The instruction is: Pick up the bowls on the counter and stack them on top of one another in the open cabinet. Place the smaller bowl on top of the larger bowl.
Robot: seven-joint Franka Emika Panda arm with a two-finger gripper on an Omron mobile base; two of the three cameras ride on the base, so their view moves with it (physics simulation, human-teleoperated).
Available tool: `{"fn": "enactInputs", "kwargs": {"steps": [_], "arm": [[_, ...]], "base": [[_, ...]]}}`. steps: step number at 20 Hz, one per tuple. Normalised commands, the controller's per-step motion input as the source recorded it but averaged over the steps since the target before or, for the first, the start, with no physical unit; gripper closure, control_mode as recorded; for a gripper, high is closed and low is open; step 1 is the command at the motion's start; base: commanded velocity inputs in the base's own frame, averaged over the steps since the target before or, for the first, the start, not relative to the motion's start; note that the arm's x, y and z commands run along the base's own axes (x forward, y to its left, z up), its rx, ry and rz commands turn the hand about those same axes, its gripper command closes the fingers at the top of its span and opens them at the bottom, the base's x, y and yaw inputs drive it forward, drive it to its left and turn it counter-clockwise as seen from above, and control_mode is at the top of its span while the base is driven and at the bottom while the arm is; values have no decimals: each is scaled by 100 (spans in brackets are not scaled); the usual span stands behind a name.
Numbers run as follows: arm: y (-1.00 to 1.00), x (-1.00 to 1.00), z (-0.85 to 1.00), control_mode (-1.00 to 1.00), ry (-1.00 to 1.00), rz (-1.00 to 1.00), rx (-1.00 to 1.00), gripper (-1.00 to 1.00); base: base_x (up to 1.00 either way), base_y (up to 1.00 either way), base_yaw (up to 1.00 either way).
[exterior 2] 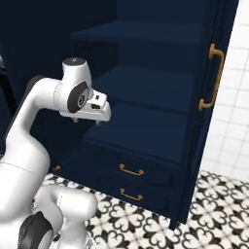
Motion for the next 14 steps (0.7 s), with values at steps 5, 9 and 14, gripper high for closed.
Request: {"fn": "enactInputs", "kwargs": {"steps": [5, 9, 14], "arm": [[0, 0, 0, 100, 0, 0, 0, -100], [0, 0, 0, 100, 0, 0, 0, -100], [0, 0, 0, 100, 0, 0, 0, -100]], "base": [[-69, 4, 80], [-34, 17, 90], [0, 1, 95]]}}
